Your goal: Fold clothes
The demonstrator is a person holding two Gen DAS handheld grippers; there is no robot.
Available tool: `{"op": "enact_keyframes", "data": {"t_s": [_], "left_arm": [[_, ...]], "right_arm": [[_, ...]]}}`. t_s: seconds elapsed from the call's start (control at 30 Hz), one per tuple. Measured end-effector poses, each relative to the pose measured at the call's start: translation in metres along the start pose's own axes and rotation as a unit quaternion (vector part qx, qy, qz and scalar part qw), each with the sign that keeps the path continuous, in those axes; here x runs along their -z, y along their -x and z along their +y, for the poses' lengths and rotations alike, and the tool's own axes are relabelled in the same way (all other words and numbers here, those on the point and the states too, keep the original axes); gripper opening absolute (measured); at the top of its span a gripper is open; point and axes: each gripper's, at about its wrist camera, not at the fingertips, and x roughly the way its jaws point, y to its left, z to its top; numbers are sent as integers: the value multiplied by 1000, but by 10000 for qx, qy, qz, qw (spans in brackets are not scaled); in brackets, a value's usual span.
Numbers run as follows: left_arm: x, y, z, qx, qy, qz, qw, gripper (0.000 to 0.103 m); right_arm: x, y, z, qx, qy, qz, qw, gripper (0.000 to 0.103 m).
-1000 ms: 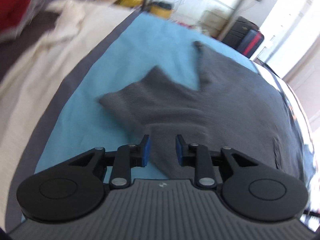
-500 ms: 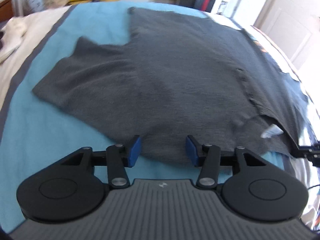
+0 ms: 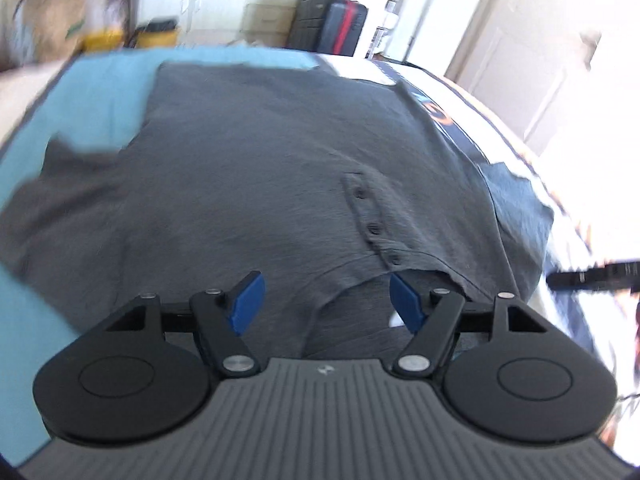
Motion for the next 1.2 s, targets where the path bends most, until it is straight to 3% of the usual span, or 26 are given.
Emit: {"op": "enact_keyframes", "data": {"t_s": [0.07,0.13,0.17,0.2,0.27,0.43,0.5,0.57,0.63,0.67,0.7,0.77,0.87,0.97,1.07,1.2], "left_arm": [[0,-3,-22,34,-366,-32,9993,69],[-3,-12,-40,359,-604,82,9975,69],[-6,-19,-48,617,-796,190,9947,69],[-6,-26,-57,755,-958,276,9921,69],[-12,-35,-67,944,-1118,313,9887,69],[-13,-43,-95,1705,-1380,151,9755,69],[-4,-50,-101,1435,-1559,-83,9773,69],[2,-66,-99,1116,-1558,256,9811,68],[7,-71,-97,926,-1564,447,9823,68],[9,-69,-96,909,-1579,441,9823,69],[9,-65,-95,881,-1591,520,9820,69],[5,-56,-89,863,-1503,588,9831,69],[-4,-36,-62,1002,-1142,268,9880,69],[-17,-16,-24,455,-551,204,9972,69],[-26,5,7,-314,-554,200,9978,69],[-30,42,68,-601,58,-95,9981,69]], "right_arm": [[-3,-2,-11,-3,-222,-97,9997,43],[-6,-3,-22,-29,-505,-263,9984,44],[-6,-4,-28,-40,-693,-382,9969,49],[-6,-5,-33,-65,-866,-502,9950,58],[-8,-13,-39,-230,-1226,-667,9899,67],[-21,-25,-44,-276,-1371,-982,9853,67],[-28,-28,-54,-355,-1575,-1140,9803,67],[-33,-30,-64,-446,-1784,-1308,9742,64],[-33,-33,-67,-376,-1767,-1470,9725,42],[-33,-34,-66,-282,-1690,-1509,9736,11],[-33,-35,-65,-166,-1592,-1530,9752,5],[-35,-25,-54,-101,-1260,-1778,9759,5],[-42,-9,-30,-44,-658,-2143,9745,5],[-63,-7,12,-65,193,-2041,9787,5],[-76,-17,65,0,1089,-1961,9745,5],[-89,-41,154,-351,1930,-1734,9651,5]]}}
